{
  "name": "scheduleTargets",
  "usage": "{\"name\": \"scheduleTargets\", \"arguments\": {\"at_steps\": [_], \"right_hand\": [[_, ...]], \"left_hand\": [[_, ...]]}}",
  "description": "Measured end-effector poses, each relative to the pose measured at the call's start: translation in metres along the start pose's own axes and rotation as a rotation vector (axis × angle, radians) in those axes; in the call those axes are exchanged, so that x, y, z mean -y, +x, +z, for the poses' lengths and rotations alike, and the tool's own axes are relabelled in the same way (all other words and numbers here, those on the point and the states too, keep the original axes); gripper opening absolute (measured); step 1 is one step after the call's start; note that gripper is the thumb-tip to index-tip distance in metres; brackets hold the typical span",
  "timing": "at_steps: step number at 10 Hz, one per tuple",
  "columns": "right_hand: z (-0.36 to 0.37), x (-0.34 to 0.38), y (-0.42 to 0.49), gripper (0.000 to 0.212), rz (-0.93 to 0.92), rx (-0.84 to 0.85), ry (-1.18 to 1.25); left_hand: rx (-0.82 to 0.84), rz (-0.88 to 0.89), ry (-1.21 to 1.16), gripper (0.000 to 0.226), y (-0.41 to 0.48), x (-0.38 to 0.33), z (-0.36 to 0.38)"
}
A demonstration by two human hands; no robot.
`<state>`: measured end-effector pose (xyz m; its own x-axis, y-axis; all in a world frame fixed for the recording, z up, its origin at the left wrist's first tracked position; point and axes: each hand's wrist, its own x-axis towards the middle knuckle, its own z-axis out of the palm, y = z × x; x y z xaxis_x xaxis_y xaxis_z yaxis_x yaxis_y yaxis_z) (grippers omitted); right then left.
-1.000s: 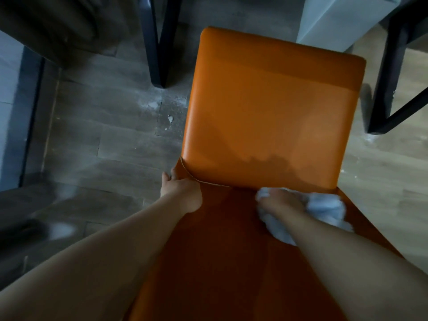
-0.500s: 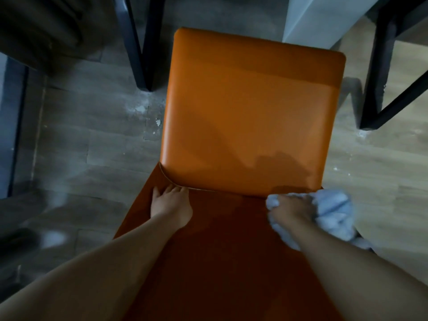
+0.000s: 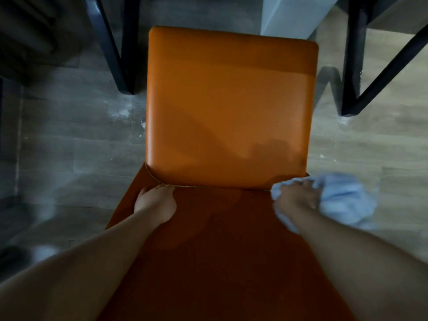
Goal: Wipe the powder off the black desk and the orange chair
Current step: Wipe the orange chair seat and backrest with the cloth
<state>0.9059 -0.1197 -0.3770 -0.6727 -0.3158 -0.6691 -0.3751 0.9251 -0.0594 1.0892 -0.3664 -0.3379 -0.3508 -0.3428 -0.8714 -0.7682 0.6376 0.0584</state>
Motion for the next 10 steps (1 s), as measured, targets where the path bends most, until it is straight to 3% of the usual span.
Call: {"name": "scheduleTargets", "arguments": {"at_steps": [1,2,3,4,5,6,7,8,9,10], "right_hand": [[0.012,0.108,-0.026,0.018,-0.123,0.17,-0.038],[0.012,0.188,-0.064,0.024,-0.477,0.189,-0.042],[-0.005,0.156,-0.059,0.034,-0.416,0.253,-0.018],[-0.03,0.058,-0.033,0.038,-0.009,0.222,-0.184],[-0.041,0.029,-0.018,0.035,0.177,0.241,-0.267],[-0.008,0.106,-0.041,0.028,0.016,0.301,-0.141],[0.013,0.232,-0.08,0.029,-0.393,0.225,-0.011],[0.0,0.28,-0.091,0.04,-0.523,0.255,0.062],[0.008,0.215,-0.077,0.037,-0.341,0.328,0.096],[-0.008,0.124,-0.055,0.033,-0.025,0.244,-0.095]], "left_hand": [[-0.097,-0.062,-0.21,0.053,-0.004,0.0,-0.005],[-0.383,-0.15,-0.442,0.042,-0.001,0.011,-0.008],[-0.416,-0.144,-0.471,0.045,-0.002,0.021,-0.013],[-0.247,-0.011,-0.186,0.048,-0.007,0.025,-0.016],[-0.158,-0.041,0.032,0.055,-0.009,0.03,-0.013],[-0.087,-0.246,-0.33,0.058,-0.004,0.038,-0.022],[-0.136,-0.515,-0.786,0.057,0.002,0.047,-0.037],[-0.079,-0.537,-1.244,0.068,0.005,0.06,-0.034],[0.001,-0.549,-1.284,0.091,0.017,0.071,-0.019],[0.034,-0.464,-1.05,0.048,-0.011,0.061,-0.037]]}}
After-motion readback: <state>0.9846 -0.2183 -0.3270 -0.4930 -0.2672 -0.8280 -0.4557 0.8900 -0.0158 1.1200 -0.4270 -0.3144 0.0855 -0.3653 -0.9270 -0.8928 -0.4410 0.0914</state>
